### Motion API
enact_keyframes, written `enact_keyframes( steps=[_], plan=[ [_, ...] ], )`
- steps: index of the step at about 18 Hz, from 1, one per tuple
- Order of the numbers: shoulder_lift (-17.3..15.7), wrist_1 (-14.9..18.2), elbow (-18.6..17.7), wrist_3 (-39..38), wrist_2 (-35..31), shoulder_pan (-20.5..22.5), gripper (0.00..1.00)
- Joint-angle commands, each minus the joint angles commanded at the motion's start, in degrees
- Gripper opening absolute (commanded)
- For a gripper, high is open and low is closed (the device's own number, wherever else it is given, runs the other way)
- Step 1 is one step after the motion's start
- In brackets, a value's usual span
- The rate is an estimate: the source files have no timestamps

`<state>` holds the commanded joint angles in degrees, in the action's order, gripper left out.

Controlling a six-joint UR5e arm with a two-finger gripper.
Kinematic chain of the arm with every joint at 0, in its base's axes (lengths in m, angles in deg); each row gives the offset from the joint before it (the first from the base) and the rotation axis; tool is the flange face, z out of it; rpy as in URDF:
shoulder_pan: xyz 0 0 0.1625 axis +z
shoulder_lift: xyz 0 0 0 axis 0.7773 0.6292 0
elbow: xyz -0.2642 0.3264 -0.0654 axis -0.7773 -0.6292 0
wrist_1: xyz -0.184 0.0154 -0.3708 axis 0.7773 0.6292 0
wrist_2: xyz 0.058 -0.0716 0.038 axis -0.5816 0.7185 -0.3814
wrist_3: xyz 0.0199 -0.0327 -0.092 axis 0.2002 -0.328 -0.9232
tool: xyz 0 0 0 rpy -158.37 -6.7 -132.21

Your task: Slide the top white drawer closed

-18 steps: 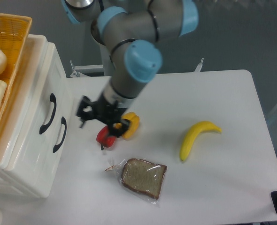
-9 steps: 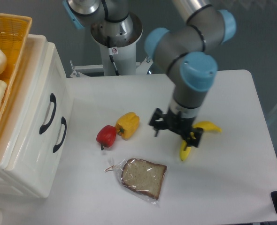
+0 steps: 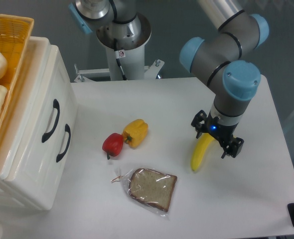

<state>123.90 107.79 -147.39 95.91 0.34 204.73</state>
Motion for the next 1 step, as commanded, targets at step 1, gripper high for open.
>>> enact_keyframes(
  steps=[1],
  plan=[
    [-0.17,0.09,0.00,0.09,0.00,0.61,1.00]
  ],
)
